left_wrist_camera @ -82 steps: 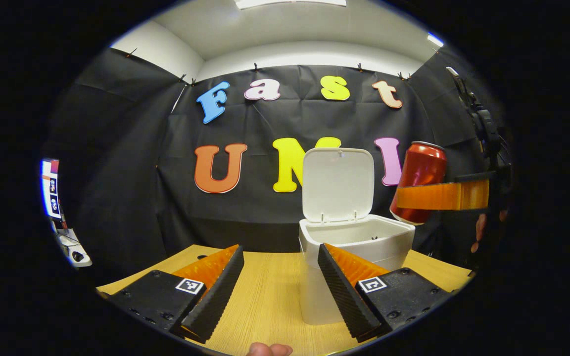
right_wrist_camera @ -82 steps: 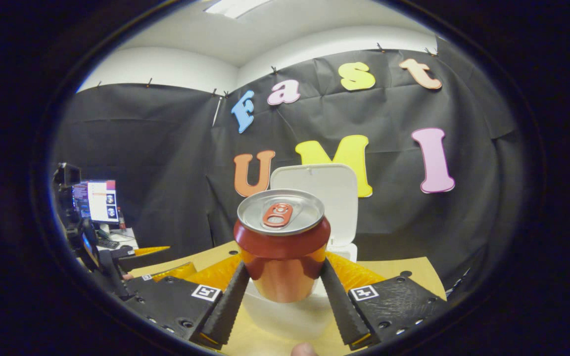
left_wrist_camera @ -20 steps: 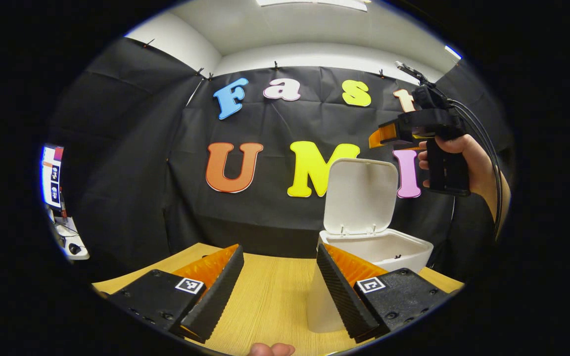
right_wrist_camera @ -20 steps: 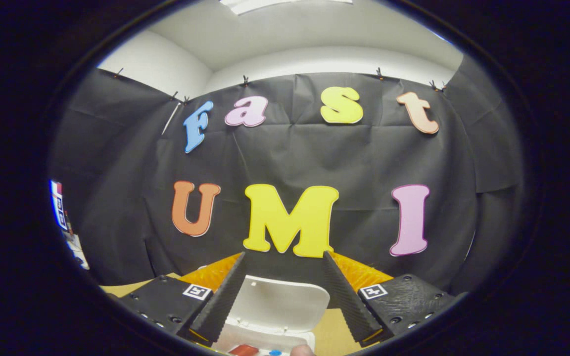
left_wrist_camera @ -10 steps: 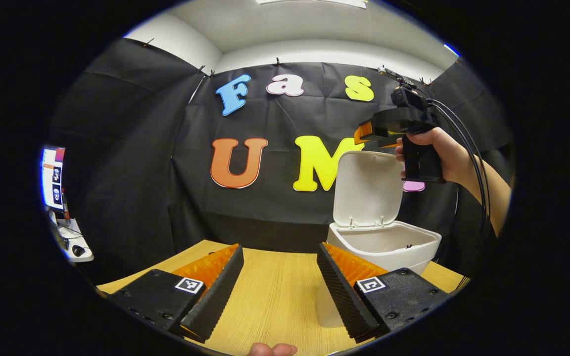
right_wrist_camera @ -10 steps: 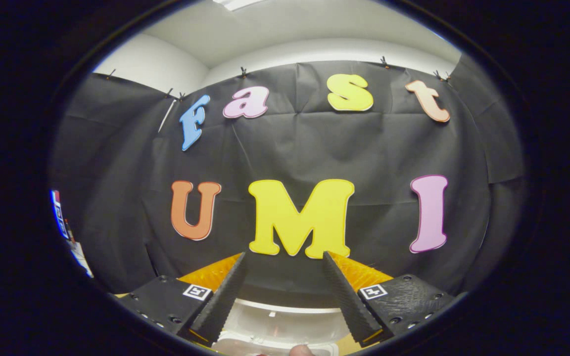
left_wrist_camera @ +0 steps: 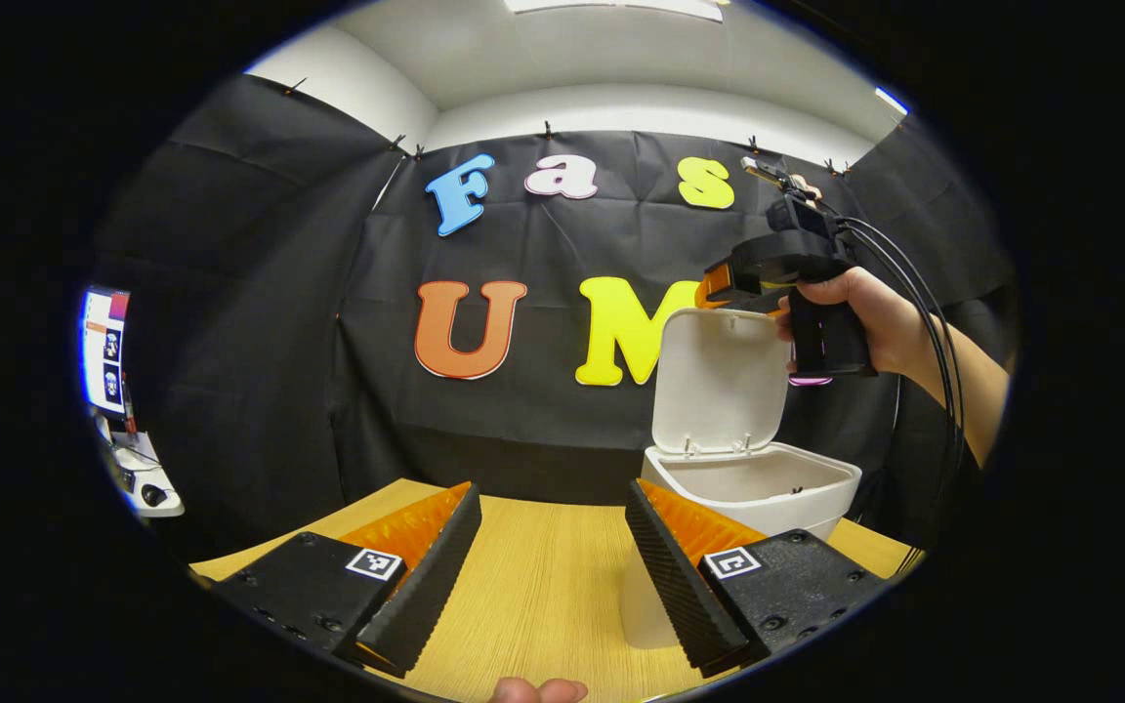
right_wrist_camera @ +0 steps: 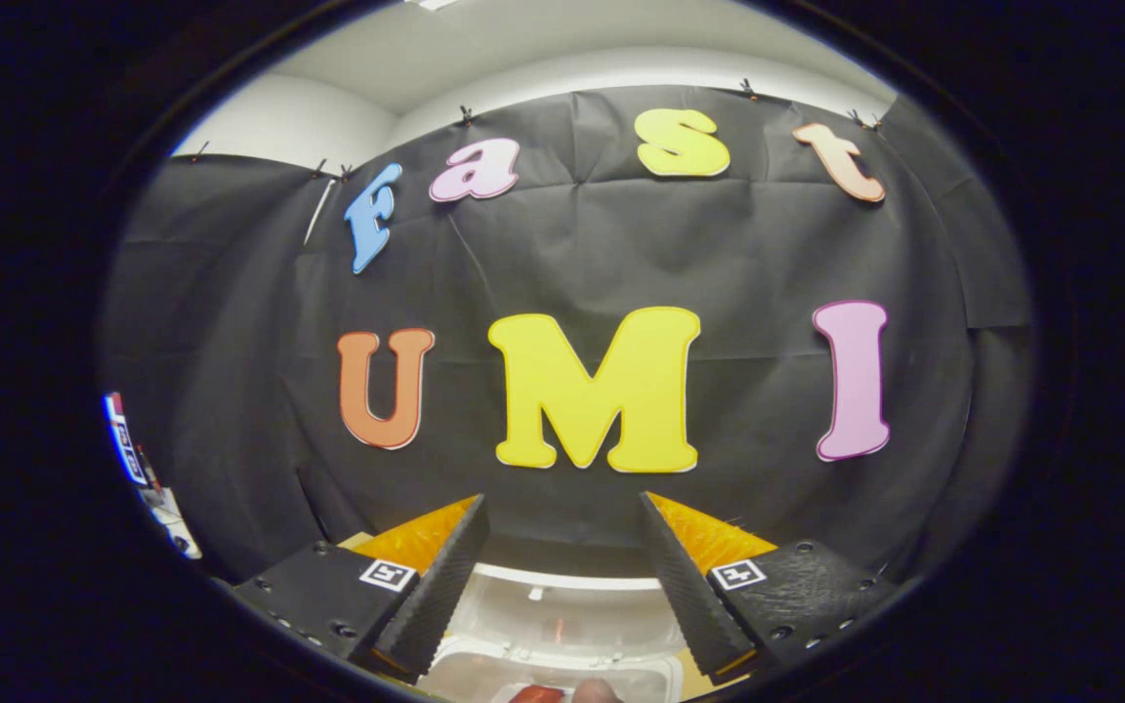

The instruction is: Press the lid of the desktop garbage bin to open it, pick up the crumpled paper on the desktop and throw it into the bin, then pick up the pop can on the desktop and drop it into the bin, and finally close the garbage bin lid.

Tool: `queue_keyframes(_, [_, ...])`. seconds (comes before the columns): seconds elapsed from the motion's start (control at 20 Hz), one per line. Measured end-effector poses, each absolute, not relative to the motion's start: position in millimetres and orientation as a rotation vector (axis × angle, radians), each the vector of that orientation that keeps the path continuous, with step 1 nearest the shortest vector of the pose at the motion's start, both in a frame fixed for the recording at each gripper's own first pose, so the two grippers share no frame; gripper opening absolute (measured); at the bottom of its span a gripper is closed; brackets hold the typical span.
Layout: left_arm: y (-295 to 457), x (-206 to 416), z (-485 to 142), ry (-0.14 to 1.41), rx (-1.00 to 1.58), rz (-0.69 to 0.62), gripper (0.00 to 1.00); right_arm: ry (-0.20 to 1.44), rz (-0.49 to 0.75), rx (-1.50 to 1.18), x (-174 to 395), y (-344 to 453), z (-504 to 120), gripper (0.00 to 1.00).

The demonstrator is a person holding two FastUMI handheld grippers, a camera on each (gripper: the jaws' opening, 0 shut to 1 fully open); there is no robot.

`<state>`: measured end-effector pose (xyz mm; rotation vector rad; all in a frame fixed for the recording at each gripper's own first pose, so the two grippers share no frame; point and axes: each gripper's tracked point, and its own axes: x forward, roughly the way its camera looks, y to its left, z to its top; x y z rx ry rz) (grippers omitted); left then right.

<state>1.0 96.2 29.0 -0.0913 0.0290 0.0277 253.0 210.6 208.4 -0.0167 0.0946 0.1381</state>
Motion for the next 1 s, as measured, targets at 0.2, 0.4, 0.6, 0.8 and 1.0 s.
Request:
queue_keyframes(0.2, [95,-1,26,0.024,-0.084,0.026,1.0,0.124,0.156,-0.007,233,210,202,0.94])
queue_keyframes(0.4, [88,-3,25,0.014,-0.081,0.02,0.96,0.151,0.176,-0.006,204,210,191,0.94])
queue_keyframes(0.6, [79,-5,22,0.003,-0.06,-0.001,0.96,0.186,0.199,-0.002,171,208,171,0.94])
queue_keyframes(0.8, [68,-8,19,-0.006,-0.051,-0.027,0.96,0.193,0.214,-0.017,140,207,145,0.94])
queue_keyframes(1.0, [68,-12,16,-0.004,-0.037,-0.024,0.96,0.19,0.216,-0.019,119,200,119,0.94])
